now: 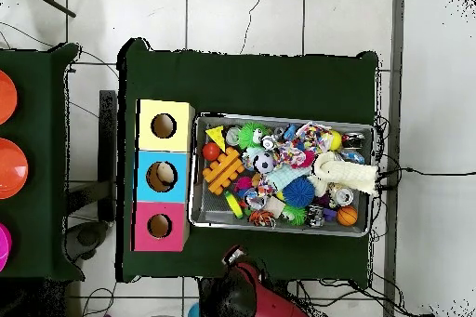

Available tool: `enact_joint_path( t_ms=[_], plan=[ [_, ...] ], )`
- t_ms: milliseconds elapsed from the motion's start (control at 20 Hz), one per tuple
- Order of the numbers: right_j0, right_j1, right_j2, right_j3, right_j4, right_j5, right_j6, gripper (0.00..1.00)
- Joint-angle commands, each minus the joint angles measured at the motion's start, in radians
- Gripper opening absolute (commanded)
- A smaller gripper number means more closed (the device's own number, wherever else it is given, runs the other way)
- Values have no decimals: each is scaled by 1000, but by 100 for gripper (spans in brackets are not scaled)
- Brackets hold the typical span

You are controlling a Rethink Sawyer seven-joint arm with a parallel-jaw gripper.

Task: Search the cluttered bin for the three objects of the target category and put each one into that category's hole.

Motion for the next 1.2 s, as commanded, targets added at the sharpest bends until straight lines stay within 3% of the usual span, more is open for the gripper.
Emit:
enact_joint_path(
  t_ms=[50,700,1200],
  plan=[
    [-10,30,83,-33,86,-117,316,100],
    [-71,212,139,-76,6,-384,335,100],
    [-58,268,145,-97,31,-438,323,100]
  ],
)
